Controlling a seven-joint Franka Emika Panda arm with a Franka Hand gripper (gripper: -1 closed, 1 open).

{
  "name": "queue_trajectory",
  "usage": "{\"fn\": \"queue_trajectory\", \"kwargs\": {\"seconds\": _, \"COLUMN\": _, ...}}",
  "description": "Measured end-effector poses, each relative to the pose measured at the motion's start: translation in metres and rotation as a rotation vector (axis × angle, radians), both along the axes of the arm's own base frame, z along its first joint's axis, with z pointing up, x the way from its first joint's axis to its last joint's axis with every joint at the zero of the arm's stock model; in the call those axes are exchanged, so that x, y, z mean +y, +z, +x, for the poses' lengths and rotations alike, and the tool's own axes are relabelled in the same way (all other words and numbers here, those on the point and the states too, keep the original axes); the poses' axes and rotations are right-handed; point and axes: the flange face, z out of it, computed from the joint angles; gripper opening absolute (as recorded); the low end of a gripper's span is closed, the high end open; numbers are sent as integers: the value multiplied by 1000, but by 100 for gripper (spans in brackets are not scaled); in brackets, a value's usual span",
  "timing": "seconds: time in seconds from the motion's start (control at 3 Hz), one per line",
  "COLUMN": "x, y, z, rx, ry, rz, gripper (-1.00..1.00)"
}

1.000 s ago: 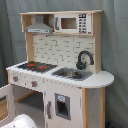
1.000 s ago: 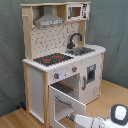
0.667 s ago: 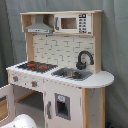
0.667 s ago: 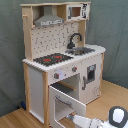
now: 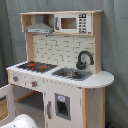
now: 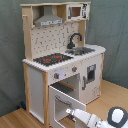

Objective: Play with the kitchen

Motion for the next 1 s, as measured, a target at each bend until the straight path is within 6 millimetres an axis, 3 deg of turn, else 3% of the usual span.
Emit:
{"fn": "queue_trajectory", "kwargs": {"seconds": 0.67, "x": -15, "y": -21, "z": 10, "rx": 11, "ry": -90, "rz": 160, "gripper": 100}}
{"fn": "queue_trajectory", "kwargs": {"seconds": 1.0, "x": -21, "y": -17, "z": 14, "rx": 3, "ry": -136, "rz": 258, "gripper": 100}}
